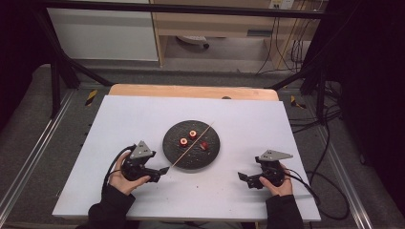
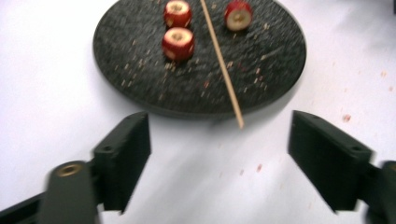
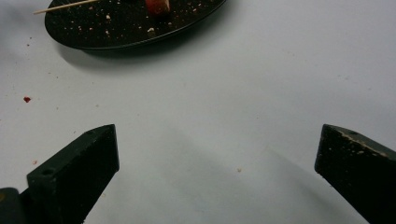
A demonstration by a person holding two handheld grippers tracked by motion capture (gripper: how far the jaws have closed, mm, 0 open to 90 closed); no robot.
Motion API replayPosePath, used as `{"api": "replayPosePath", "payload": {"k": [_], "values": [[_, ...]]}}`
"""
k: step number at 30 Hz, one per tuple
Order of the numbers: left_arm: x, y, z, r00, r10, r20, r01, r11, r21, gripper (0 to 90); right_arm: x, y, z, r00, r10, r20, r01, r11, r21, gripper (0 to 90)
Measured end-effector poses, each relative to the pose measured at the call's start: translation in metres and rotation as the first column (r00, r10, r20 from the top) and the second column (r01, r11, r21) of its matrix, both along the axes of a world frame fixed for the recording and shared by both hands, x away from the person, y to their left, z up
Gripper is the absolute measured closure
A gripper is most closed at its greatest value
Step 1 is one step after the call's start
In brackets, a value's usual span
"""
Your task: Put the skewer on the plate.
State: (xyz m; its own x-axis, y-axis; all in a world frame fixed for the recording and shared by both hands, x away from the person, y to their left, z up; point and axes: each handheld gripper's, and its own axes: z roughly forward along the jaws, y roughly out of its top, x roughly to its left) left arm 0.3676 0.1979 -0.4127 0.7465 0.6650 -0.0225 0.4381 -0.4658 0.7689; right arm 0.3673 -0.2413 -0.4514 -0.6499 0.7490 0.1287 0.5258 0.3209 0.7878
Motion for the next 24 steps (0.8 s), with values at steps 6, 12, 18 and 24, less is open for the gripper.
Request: {"api": "replayPosePath", "payload": {"k": [6,12,18,24], "values": [[-0.006,0.022,-0.010,0.9992,0.040,-0.001,-0.040,0.9992,-0.007,9.6,0.000,0.000,0.000,1.0000,0.000,0.001,0.000,1.0000,0.002,0.8],[-0.015,0.041,-0.025,0.9974,0.072,0.009,-0.072,0.9974,-0.010,3.8,0.000,-0.001,-0.001,1.0000,-0.001,-0.001,0.001,1.0000,-0.006,0.7],[-0.019,0.056,-0.034,0.9962,0.087,0.010,-0.087,0.9961,-0.016,2.3,0.000,0.000,-0.002,1.0000,0.005,-0.008,-0.005,0.9999,-0.014,0.7],[-0.020,0.062,-0.039,0.9966,0.082,0.002,-0.082,0.9963,-0.025,2.5,0.000,0.001,-0.003,0.9999,0.006,-0.012,-0.006,0.9999,-0.016,0.8]]}}
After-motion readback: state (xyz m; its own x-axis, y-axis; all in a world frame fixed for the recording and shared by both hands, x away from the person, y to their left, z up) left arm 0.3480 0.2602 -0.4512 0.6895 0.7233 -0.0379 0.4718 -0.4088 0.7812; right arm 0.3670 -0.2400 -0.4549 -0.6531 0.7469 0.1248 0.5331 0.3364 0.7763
